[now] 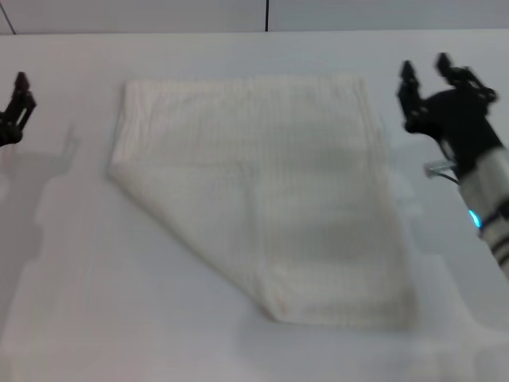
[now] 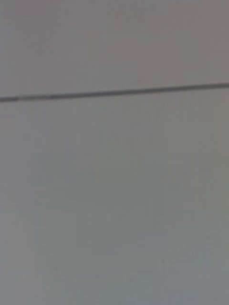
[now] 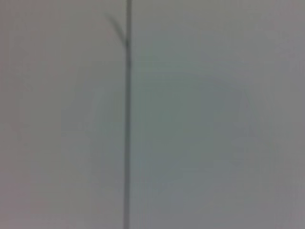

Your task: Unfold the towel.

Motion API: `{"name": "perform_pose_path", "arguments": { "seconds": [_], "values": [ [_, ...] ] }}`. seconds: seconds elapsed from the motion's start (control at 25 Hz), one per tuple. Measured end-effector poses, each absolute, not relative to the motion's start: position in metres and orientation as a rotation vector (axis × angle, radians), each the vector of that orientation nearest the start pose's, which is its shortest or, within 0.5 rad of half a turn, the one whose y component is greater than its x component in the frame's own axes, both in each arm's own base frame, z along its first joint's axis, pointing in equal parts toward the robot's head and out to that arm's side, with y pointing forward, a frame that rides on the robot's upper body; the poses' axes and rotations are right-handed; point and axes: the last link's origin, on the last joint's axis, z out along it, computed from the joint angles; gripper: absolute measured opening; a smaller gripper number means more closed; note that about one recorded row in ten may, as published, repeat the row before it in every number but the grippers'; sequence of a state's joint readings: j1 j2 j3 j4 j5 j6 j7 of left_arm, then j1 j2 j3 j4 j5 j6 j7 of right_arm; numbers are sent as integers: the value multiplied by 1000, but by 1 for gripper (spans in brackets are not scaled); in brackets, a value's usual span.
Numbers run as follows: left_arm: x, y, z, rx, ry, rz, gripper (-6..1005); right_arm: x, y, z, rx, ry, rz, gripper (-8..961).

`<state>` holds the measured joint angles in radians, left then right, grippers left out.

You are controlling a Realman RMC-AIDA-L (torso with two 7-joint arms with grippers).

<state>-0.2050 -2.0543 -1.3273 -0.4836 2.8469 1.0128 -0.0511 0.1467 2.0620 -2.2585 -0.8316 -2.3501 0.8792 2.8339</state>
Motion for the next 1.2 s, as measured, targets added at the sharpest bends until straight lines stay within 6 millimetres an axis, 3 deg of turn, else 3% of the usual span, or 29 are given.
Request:
{"name": "perform_pose_path", "arguments": {
  "seconds": [0.2, 0.36, 0.52, 0.72, 1.04, 1.2],
  "values": [
    [-308, 333, 11, -1678, -478, -577, 786, 223, 326, -50, -1792, 576, 605, 472],
    [-283, 342, 18, -1783, -492, -575, 784, 204, 338, -33, -1890, 712, 568, 342],
    [-261, 347, 25, -1865, -512, -578, 781, 202, 355, -4, -1962, 898, 499, 189],
    [-237, 349, 26, -1964, -548, -479, 778, 205, 373, 20, -2031, 1145, 389, 7],
    [-200, 344, 15, -2067, -518, -289, 774, 199, 390, 26, -2092, 1137, 315, -1],
    [-185, 345, 4, -2132, -503, -189, 772, 201, 397, 31, -2085, 1227, 349, -1]
  ]
}}
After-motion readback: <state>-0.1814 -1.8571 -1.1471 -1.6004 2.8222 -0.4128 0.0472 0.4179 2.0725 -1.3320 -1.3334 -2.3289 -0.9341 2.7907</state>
